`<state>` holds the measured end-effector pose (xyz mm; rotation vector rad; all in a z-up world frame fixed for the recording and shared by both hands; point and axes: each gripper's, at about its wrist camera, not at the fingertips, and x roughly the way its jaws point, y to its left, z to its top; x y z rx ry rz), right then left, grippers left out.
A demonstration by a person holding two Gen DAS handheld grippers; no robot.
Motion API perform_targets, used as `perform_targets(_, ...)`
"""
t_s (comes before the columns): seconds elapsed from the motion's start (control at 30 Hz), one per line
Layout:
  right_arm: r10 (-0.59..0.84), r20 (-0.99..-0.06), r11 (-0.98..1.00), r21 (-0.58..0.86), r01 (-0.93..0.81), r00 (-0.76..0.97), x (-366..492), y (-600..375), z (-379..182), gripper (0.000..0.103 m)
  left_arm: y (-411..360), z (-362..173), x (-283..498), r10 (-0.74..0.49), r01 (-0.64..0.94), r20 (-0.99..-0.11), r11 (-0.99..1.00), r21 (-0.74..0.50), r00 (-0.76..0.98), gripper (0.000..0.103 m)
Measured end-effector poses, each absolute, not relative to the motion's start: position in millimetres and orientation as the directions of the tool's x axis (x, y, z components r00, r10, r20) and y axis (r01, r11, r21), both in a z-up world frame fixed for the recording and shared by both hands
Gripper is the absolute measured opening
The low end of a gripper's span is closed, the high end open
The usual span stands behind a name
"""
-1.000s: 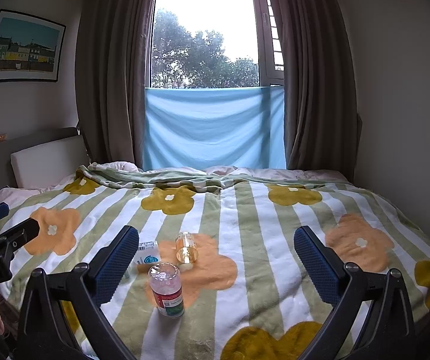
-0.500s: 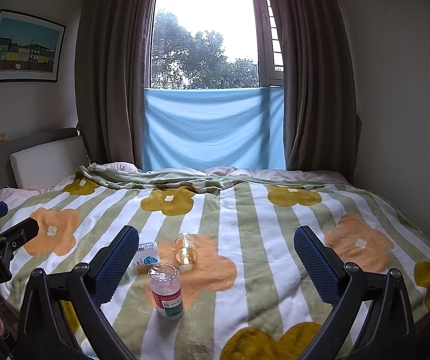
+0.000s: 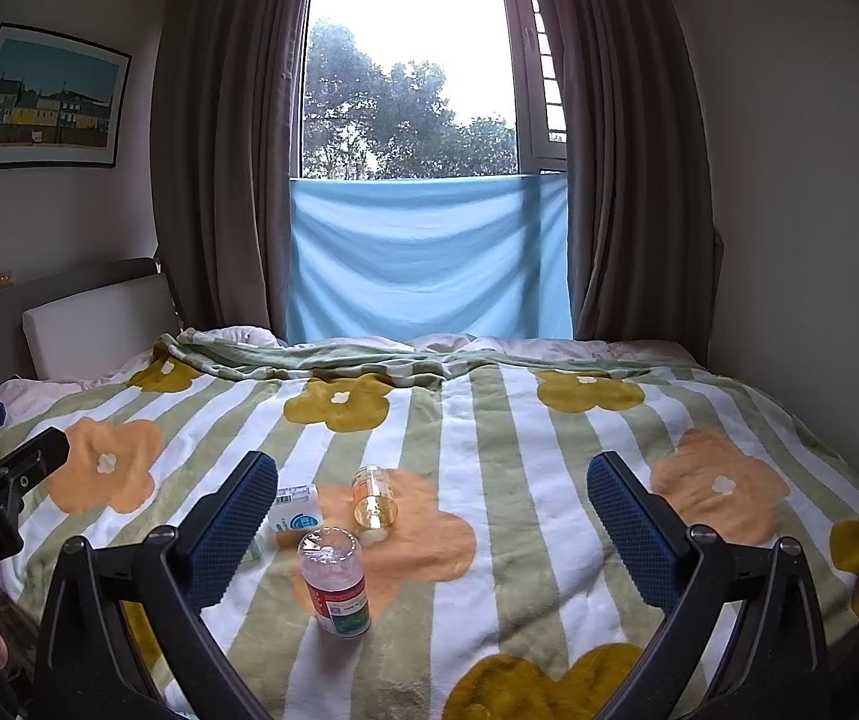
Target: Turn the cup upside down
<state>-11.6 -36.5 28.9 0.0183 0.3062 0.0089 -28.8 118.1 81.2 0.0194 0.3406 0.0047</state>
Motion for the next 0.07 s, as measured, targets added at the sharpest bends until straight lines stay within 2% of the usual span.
perform_targets(0.07, 0.011, -0.301, 1.0, 0.016, -0.006, 0.954, -11.0, -35.2, 29.2, 0.103, 119.0, 80.5, -29.5, 0.001, 0.001, -0.334, 1.0, 0.007, 0.943, 0.103)
